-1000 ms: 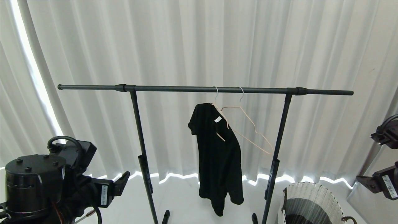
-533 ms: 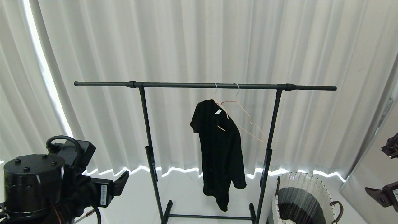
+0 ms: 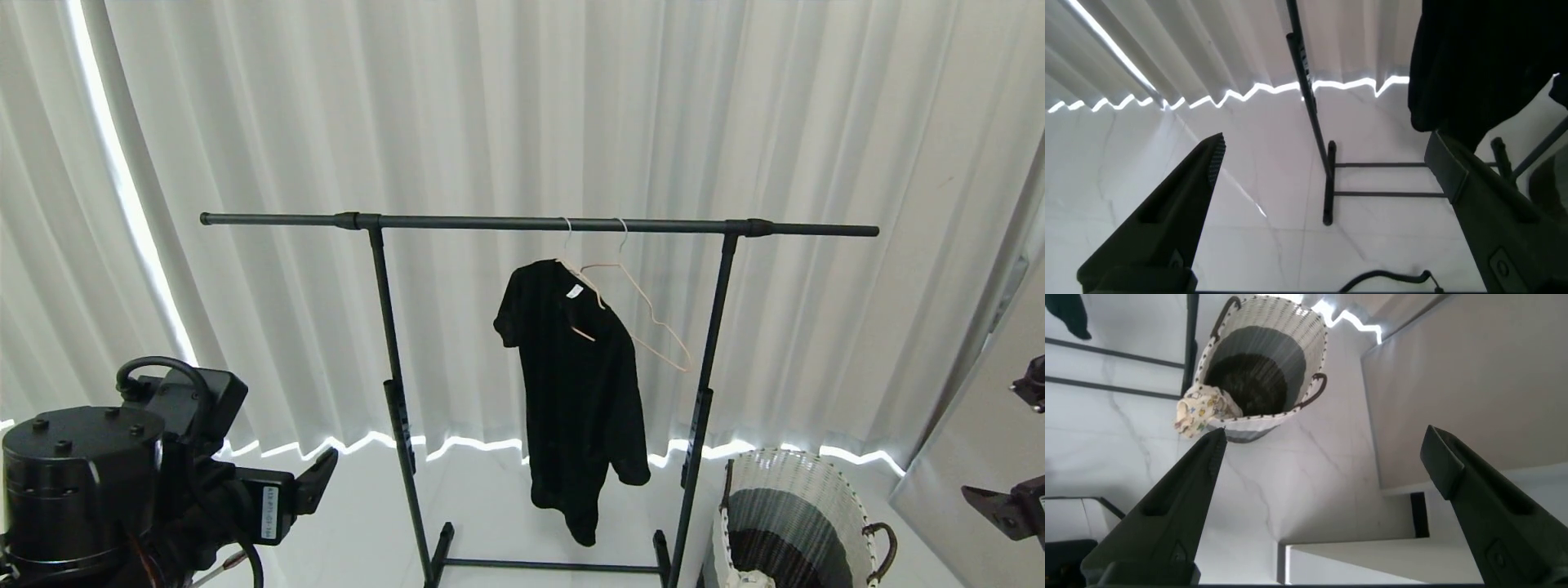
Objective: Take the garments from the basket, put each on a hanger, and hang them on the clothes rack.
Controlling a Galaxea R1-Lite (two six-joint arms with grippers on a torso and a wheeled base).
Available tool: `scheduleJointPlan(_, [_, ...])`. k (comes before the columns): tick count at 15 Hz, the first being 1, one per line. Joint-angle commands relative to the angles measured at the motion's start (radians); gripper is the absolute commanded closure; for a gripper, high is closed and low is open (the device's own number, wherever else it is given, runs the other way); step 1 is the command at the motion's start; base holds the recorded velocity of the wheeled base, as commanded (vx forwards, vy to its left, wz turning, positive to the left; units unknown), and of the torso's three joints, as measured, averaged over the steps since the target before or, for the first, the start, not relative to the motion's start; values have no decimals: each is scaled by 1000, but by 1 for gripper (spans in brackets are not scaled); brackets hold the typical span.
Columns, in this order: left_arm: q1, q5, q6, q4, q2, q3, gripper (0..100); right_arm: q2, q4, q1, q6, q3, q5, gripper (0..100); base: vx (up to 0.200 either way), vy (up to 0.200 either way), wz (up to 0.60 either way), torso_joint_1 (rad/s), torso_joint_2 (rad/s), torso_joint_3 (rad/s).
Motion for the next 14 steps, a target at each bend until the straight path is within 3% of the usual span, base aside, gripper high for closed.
scheduleJointPlan(1, [0,1,0,0,-2,0,0,2,-1,0,0,2,0,0,0,0,0,0,0,0])
scheduleJointPlan(5, [0,1,0,0,-2,0,0,4,-1,0,0,8,2,0,0,0,0,-70,162,88])
scheduleJointPlan(14, [0,1,-6,0,-2,5,0,4,-1,0,-2,8,3,0,0,0,0,-221,505,280])
